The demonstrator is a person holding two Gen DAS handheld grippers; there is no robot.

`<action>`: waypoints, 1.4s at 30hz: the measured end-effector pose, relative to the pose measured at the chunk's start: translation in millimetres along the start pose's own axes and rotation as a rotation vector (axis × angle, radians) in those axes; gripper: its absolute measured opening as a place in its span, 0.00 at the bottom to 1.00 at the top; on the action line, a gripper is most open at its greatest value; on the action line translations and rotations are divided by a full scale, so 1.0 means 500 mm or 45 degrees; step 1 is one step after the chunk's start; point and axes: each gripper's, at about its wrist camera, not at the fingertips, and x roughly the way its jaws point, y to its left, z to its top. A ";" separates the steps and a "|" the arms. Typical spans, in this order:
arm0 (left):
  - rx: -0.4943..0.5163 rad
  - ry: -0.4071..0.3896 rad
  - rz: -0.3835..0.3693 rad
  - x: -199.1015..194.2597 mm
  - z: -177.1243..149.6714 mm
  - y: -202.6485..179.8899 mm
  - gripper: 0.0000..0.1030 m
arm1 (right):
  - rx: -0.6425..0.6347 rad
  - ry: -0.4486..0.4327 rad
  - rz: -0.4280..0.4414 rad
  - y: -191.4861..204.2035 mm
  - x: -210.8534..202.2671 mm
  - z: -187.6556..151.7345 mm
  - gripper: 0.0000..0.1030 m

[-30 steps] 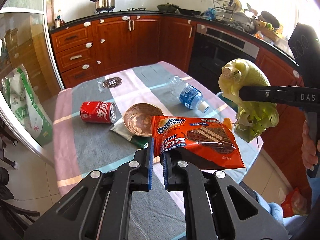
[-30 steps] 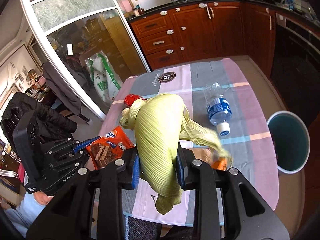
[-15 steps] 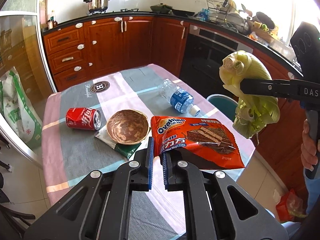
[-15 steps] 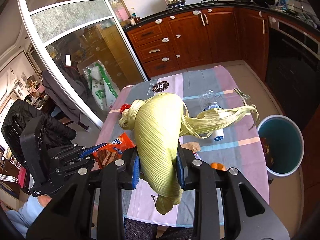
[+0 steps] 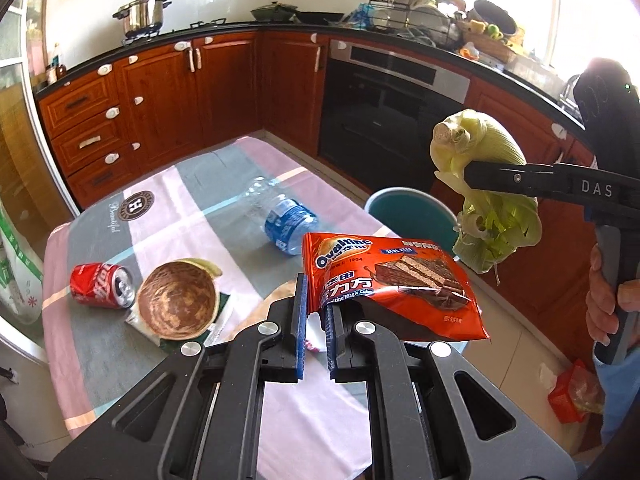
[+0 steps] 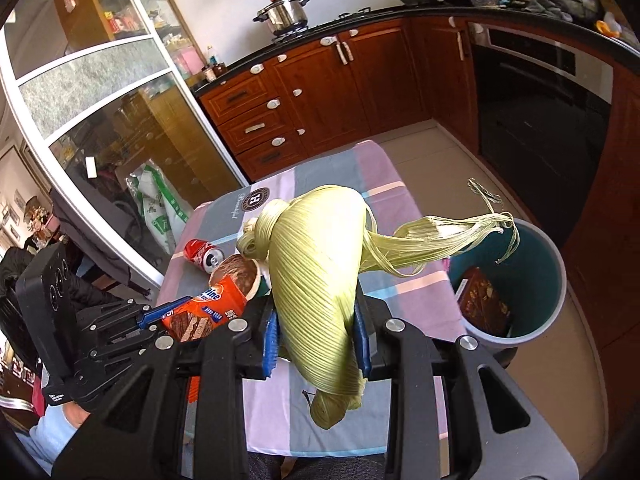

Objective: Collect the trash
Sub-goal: 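Carry the Ovaltine pack and corn husks over the teal bin and open both grippers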

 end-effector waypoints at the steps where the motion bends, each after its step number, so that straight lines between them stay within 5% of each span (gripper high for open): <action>1: 0.012 0.009 -0.009 0.015 0.010 -0.015 0.08 | 0.015 -0.012 -0.018 -0.021 -0.006 0.001 0.27; 17: 0.229 0.265 -0.103 0.369 0.155 -0.271 0.09 | 0.318 0.017 -0.255 -0.384 0.013 -0.012 0.28; 30: 0.283 0.415 -0.120 0.564 0.187 -0.337 0.12 | 0.362 0.159 -0.311 -0.489 0.130 0.005 0.30; 34: 0.266 0.387 -0.123 0.564 0.184 -0.330 0.54 | 0.352 0.182 -0.312 -0.495 0.153 0.011 0.38; 36: 0.265 0.369 -0.113 0.561 0.183 -0.325 0.58 | 0.348 0.187 -0.307 -0.497 0.161 0.015 0.41; 40: 0.237 0.379 -0.111 0.554 0.184 -0.317 0.66 | 0.363 0.162 -0.305 -0.498 0.159 0.019 0.70; 42: 0.226 0.372 -0.110 0.544 0.186 -0.319 0.69 | 0.365 0.145 -0.314 -0.492 0.152 0.021 0.74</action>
